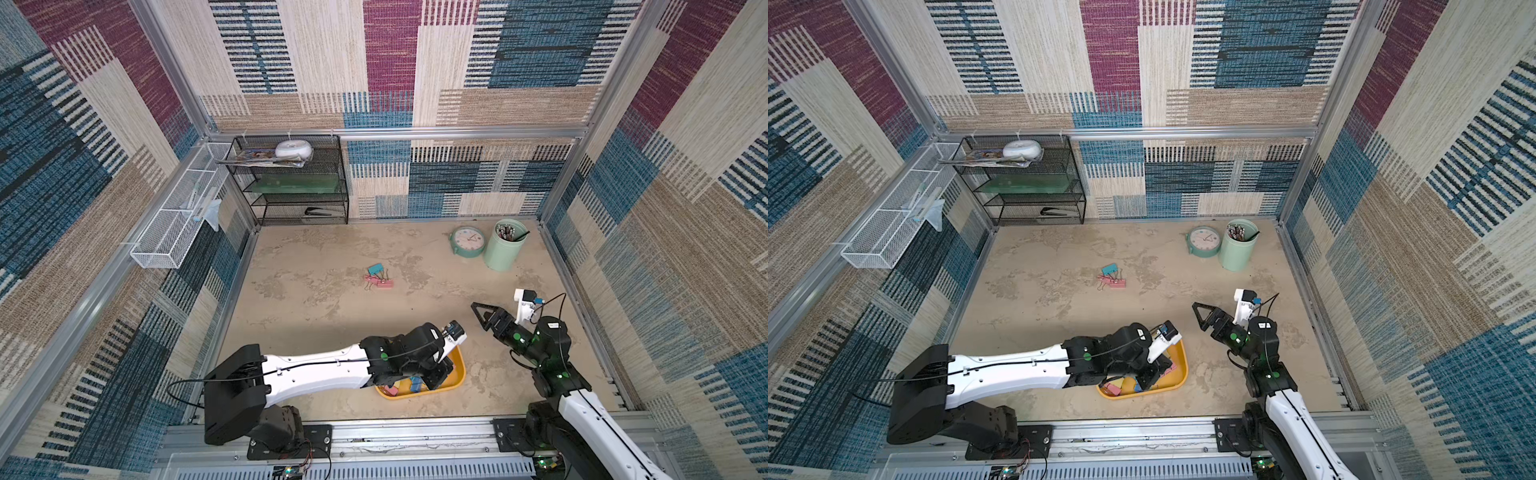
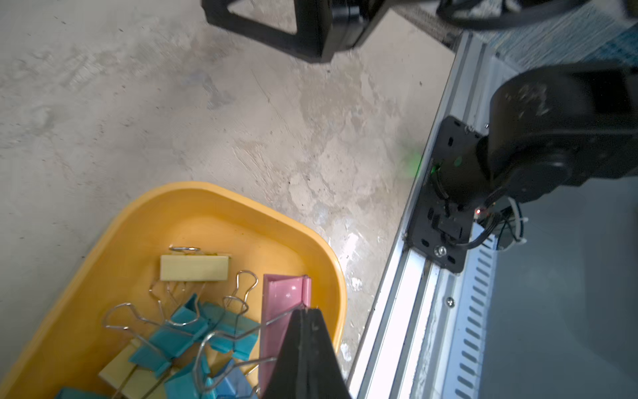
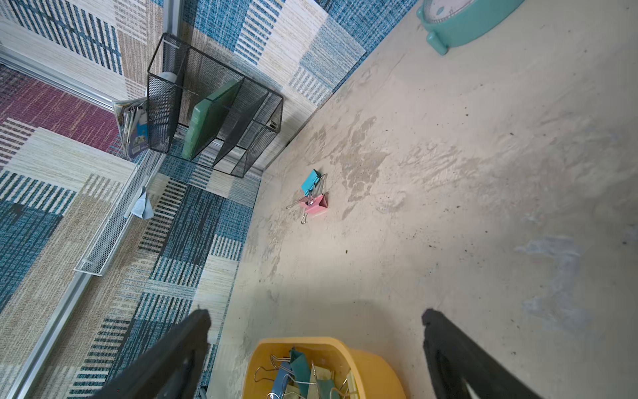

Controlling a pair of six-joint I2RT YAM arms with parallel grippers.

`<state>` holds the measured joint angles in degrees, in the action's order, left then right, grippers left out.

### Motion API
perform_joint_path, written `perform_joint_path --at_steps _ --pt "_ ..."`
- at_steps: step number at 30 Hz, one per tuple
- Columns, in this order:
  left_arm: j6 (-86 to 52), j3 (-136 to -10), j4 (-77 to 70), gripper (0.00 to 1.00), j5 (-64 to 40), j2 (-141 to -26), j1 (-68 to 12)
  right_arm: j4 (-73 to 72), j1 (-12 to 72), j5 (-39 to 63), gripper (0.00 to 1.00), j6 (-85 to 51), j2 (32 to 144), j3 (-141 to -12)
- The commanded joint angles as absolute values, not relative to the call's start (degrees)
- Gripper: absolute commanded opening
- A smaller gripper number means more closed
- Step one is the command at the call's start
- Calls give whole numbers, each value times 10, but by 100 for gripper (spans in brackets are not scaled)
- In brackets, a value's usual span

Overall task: Put the binder clips in the storage box
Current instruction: Place the binder clip in the storage box, then pick up the binder clip at the center of the board.

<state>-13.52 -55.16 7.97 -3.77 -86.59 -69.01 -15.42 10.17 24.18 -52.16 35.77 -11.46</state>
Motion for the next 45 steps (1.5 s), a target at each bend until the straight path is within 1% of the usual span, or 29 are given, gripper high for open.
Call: perform_joint_path --at_steps 1,4,8,10,12,13,15,17,19,22,24,26,28,30,32,35,38,42,45 --pt "-139 -552 56 0 -13 -897 -708 -134 102 260 99 -524 346 -113" --pt "-153 -540 28 1 5 -917 -715 -130 102 262 99 -526 336 -111" --pt "-147 -527 7 7 41 -935 -719 -137 102 281 99 -533 322 -112" --pt "-147 -524 7 15 42 -934 -719 -144 102 296 99 -535 314 -114" --pt "-147 -520 5 25 32 -922 -719 -148 103 311 99 -541 303 -118" --pt "-148 -518 4 28 32 -913 -718 -147 104 314 99 -541 298 -119" --pt "-150 -516 7 35 51 -886 -718 -149 107 312 99 -548 287 -120" --pt "-143 -522 22 41 70 -859 -712 -150 112 306 99 -554 276 -121" --pt "-136 -535 42 41 92 -833 -699 -150 120 301 99 -560 271 -125" --pt "-139 -554 65 41 99 -800 -643 -178 147 287 99 -568 272 -129" --pt "-154 -564 74 40 90 -788 -587 -192 175 269 100 -569 281 -132" --pt "-176 -576 82 39 71 -786 -511 -201 212 243 99 -562 298 -139" --pt "-194 -587 89 39 66 -793 -451 -204 252 215 100 -550 317 -148" --pt "-231 -595 91 38 44 -808 -391 -210 289 192 100 -537 339 -157" --pt "-296 -587 69 36 3 -828 -324 -214 319 172 100 -525 361 -165" --pt "-389 -554 -3 36 -42 -857 -245 -227 339 159 100 -518 392 -168" --pt "-449 -538 -61 40 -58 -898 -204 -243 341 156 100 -518 416 -167" --pt "-497 -568 -91 47 -116 -978 -168 -244 342 154 99 -508 436 -174" --pt "-530 -580 -140 60 -156 -1031 -156 -237 341 147 99 -499 441 -178"
